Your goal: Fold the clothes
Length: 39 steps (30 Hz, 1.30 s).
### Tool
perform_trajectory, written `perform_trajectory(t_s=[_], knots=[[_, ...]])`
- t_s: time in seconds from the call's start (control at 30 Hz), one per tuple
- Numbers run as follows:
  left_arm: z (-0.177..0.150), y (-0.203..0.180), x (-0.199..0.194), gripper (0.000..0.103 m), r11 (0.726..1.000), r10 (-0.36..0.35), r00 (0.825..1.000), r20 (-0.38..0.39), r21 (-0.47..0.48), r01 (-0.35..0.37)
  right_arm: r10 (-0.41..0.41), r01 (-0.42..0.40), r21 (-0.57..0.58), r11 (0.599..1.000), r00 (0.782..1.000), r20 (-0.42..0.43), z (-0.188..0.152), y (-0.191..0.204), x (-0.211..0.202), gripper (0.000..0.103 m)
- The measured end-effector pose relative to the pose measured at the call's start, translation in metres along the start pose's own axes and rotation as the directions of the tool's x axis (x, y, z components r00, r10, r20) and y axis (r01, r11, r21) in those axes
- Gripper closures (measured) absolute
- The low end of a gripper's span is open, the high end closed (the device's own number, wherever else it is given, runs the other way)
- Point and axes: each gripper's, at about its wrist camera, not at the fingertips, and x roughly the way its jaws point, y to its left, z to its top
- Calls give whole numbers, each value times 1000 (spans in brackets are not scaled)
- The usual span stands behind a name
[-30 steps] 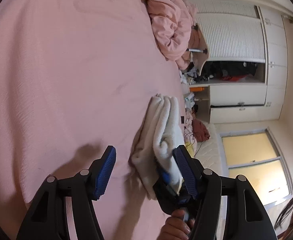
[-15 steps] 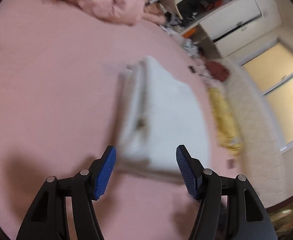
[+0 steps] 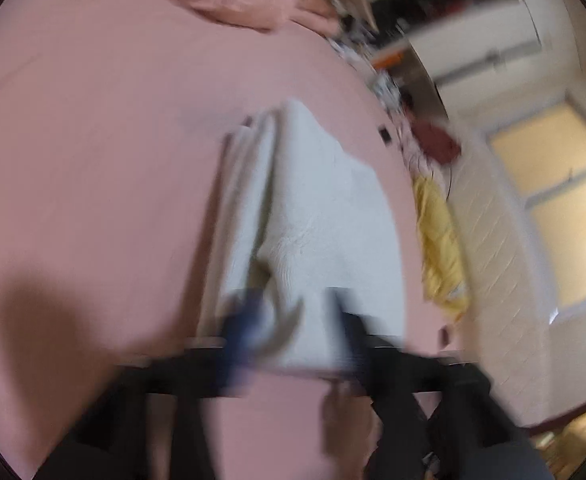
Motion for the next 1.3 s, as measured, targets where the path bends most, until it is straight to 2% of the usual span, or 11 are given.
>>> perform_trajectory(t_s=[0.13, 0.57, 0.63, 0.77, 0.83, 0.87, 1.0, 1.07, 1.17, 1.23, 1.3], knots=[[-36, 19, -8, 0, 969, -187, 982, -25, -168, 180, 25, -30, 76, 997, 998, 58, -25, -17, -38, 28], [-70, 22, 89, 32, 828, -372, 914, 161, -387, 405, 72, -77, 218, 973, 997, 30, -44, -46, -67, 28], [-68, 17, 89, 92, 848, -340, 918, 202, -357, 392, 77, -82, 228, 970, 997, 32, -44, -49, -67, 28], [-75, 11, 91, 86, 868, -317, 934, 167, -346, 356, 87, -94, 249, 964, 995, 37, -44, -55, -68, 28], [-82, 11, 93, 8, 866, -292, 947, 135, -383, 321, 93, -100, 259, 961, 995, 40, -45, -58, -69, 28], [-86, 9, 96, 3, 865, -275, 953, 128, -399, 303, 95, -103, 264, 959, 995, 41, -45, -60, -69, 28], [-100, -9, 109, 13, 867, -300, 945, 134, -374, 328, 105, -114, 284, 952, 993, 47, -45, -66, -70, 28], [-102, -17, 121, 87, 873, -312, 943, 111, -358, 331, 107, -117, 292, 949, 993, 50, -45, -69, -71, 28], [-105, -25, 128, 84, 885, -304, 948, 96, -339, 318, 109, -120, 303, 946, 993, 55, -45, -75, -74, 28], [-109, -24, 127, 22, 887, -284, 954, 99, -350, 300, 107, -121, 309, 943, 992, 62, -46, -78, -77, 28], [-112, -23, 127, 9, 888, -262, 960, 98, -365, 280, 109, -125, 317, 940, 992, 69, -47, -82, -79, 28]])
